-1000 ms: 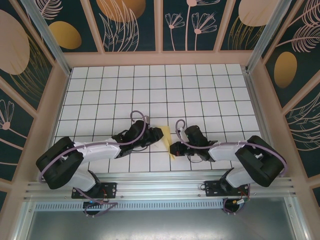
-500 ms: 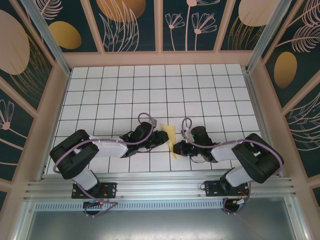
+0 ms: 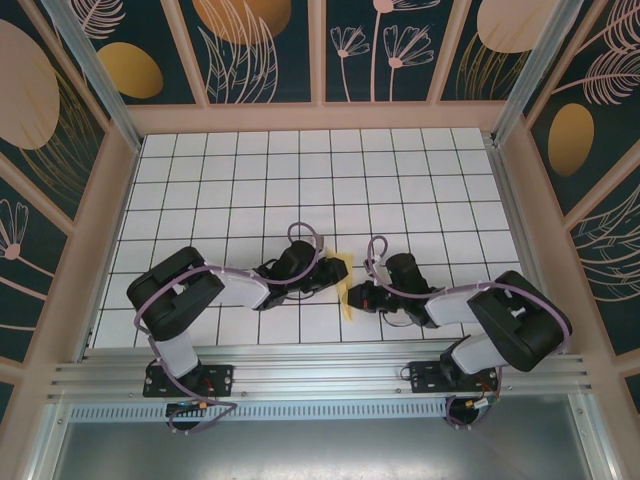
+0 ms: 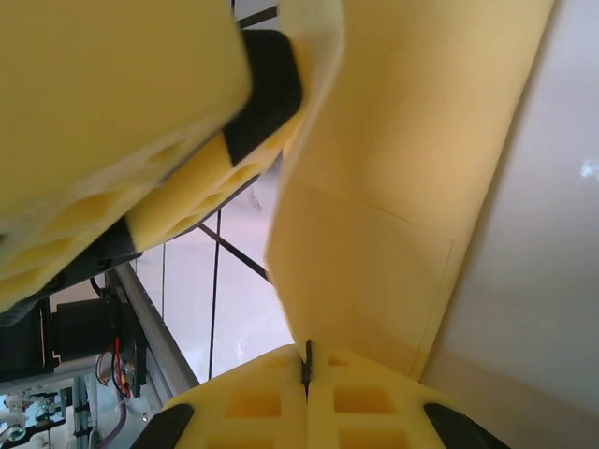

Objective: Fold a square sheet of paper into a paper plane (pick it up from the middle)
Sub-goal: Perform the fifth fold on the wing at the bottom-center of the table.

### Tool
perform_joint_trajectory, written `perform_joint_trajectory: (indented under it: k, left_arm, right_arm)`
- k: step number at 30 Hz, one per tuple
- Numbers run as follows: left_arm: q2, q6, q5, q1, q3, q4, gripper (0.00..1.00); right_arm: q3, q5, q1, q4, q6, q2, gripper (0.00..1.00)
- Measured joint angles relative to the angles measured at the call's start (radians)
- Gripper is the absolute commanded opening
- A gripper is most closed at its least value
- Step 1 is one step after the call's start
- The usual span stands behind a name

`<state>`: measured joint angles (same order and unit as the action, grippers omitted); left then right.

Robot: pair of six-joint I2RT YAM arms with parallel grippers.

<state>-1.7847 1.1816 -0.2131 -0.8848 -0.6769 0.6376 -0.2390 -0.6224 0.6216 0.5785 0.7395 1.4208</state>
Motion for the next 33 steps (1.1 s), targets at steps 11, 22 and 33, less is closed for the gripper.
perform_joint_trajectory:
  k: [11, 22, 33]
  left_arm:
    - [-0.034, 0.000, -0.016, -0.004, -0.020, 0.014, 0.30]
    - [-0.049, -0.004, -0.016, -0.005, -0.047, 0.013, 0.29]
    - [-0.062, -0.011, -0.021, -0.005, -0.059, 0.008, 0.29]
  right_arm:
    - [-0.002, 0.079, -0.001, -0.137, -0.015, -0.131, 0.34]
    - [-0.050, 0.171, -0.001, -0.284, -0.027, -0.132, 0.44]
    - [-0.102, 0.196, -0.007, -0.357, -0.057, -0.100, 0.36]
